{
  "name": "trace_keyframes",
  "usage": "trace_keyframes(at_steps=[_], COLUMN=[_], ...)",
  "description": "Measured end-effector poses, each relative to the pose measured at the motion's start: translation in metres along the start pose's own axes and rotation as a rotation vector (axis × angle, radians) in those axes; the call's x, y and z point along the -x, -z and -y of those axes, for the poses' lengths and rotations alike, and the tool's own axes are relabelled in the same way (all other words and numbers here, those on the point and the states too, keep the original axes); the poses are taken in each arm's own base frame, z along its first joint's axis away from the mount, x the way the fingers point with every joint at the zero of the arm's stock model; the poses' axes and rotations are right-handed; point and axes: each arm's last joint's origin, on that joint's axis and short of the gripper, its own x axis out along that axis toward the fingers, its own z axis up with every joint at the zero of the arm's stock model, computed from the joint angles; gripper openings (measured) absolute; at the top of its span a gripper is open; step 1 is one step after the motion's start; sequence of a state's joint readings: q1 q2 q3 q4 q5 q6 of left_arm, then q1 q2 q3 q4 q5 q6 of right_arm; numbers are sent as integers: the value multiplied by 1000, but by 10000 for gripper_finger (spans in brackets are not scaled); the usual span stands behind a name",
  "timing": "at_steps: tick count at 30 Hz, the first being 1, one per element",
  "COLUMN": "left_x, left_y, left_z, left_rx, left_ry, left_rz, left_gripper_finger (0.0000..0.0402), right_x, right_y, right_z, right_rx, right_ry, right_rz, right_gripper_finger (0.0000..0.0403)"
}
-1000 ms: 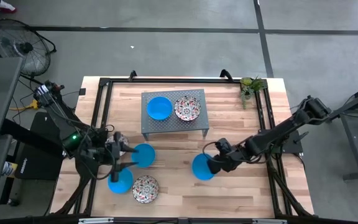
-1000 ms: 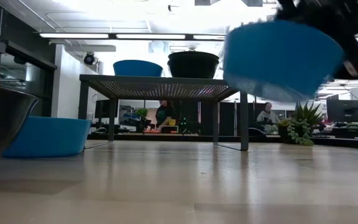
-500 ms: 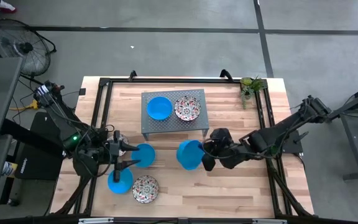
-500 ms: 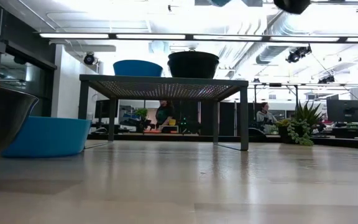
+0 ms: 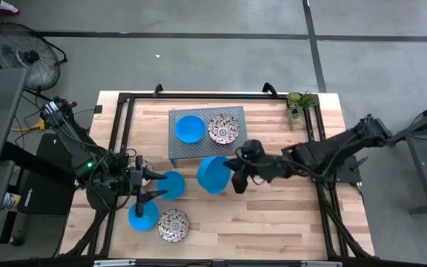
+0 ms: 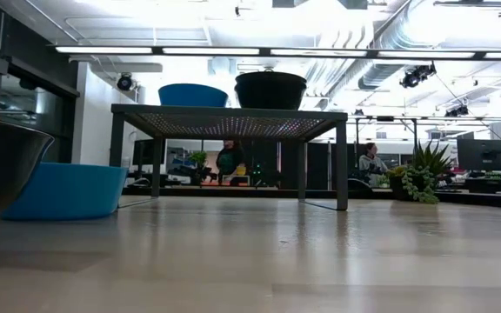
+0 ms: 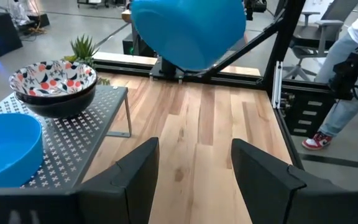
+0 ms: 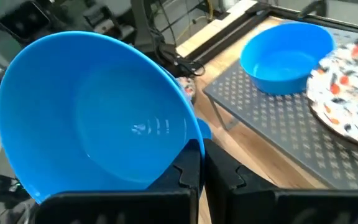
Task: Pick & Place Mini bowls
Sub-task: Stack the blue bowl on top of the blue bowl on the shelf
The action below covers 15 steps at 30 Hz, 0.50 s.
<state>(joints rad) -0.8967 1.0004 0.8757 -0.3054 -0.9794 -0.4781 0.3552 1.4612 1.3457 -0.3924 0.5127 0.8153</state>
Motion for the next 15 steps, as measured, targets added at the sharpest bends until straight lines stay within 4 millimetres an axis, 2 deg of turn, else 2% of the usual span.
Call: trace_keyframes(at_steps=[7, 15], left_x=[0, -10], left_y=[-2, -10], left_z=[-2, -7], left_rx=[-38, -249], left_ry=[-67, -80], left_rz=[40, 51], left_gripper_finger=[197, 197], right_x=[-25, -52], right_y=[-19, -25], right_z=[-6, -21], right_rx=[46, 205], right_ry=[8, 134], right_rz=[-77, -44], right_gripper_finger=[0, 0])
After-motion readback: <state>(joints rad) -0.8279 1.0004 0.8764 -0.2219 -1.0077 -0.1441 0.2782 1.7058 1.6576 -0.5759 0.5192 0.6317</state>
